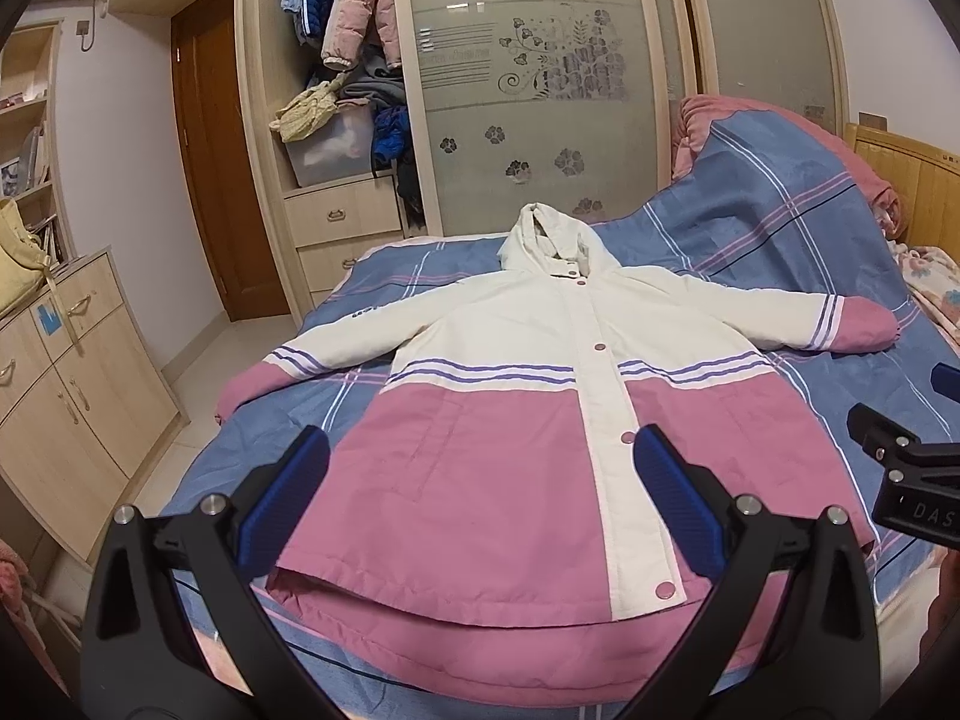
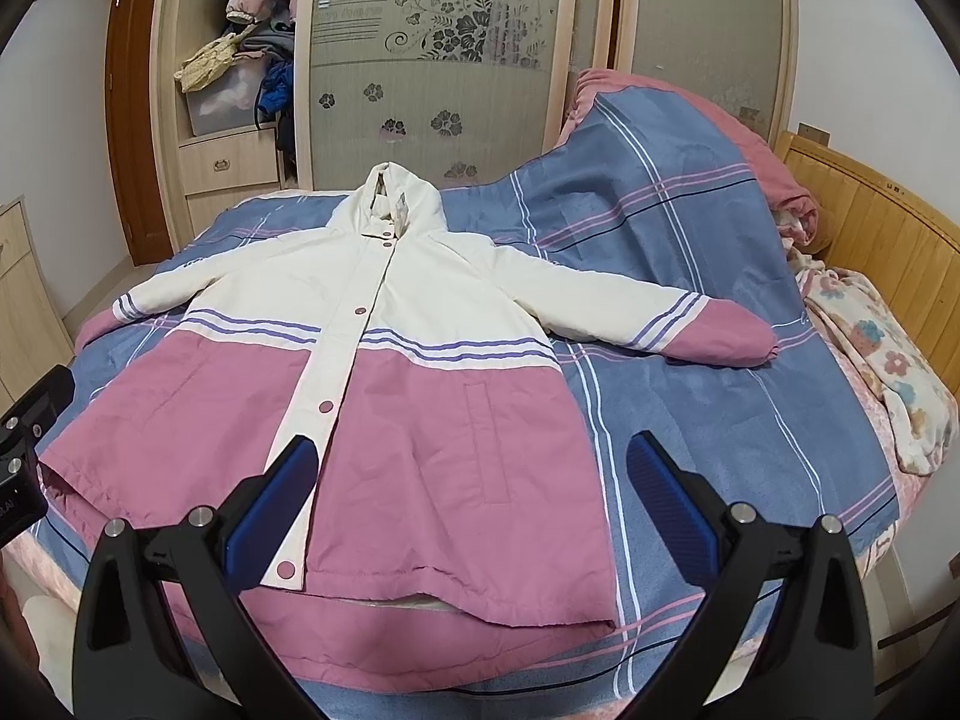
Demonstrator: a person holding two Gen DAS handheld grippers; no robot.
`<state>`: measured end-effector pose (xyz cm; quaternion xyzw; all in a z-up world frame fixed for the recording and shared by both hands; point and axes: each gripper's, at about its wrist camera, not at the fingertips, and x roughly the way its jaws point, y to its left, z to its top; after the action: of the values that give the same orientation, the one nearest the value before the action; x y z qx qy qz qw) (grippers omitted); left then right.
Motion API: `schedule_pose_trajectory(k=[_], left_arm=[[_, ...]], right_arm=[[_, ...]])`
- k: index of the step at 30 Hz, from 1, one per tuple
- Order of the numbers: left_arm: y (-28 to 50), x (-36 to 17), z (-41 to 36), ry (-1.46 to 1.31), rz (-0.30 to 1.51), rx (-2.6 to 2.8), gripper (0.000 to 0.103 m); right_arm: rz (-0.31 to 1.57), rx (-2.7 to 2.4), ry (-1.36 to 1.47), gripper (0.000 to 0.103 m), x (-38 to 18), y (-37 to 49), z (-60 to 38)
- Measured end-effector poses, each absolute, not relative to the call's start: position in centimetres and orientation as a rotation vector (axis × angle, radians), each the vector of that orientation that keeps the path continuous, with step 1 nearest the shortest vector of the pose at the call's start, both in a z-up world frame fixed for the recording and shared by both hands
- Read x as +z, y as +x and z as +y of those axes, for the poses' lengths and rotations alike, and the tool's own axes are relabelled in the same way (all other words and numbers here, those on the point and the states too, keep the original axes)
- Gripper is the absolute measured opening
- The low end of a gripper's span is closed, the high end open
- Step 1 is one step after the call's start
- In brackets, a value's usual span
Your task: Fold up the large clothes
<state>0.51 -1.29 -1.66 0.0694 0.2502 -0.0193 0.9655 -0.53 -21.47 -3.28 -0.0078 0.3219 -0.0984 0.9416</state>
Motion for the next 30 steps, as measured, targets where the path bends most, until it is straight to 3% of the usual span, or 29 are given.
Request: schedule_pose_trajectory(k=[7,16,23,27,30], left_arm=[[1.3,-2.0,-1.6,0.195,0.471,-0.05,0.101],[8.2,-2.8,-1.2,0.201,0.481,-0.047,0.101],[22.8,-2.7,-3.1,0.212,0.54,-0.087,0.101],[35.0,-3.3,-2.3,0.067,0.718,-0.157,0.101],[43.6,-4.3,-2.6,-0.002,0.743,-0.228,0.101]], right_arm=[[0.659,-0.214,-0.023,0.102,-3.6,0.0,-21.8],[0.637,-0.199,-0.022,0.102,-2.2,4.6,-23.8],[0.607,-0.099,-0.053,0.102,1.0,17.7,-25.1],[0.645,0.034,-0.05,0.102,0.5,29.4,-26.6],[0.665,0.192,0.074,0.102,-0.5,39.6,-29.0]])
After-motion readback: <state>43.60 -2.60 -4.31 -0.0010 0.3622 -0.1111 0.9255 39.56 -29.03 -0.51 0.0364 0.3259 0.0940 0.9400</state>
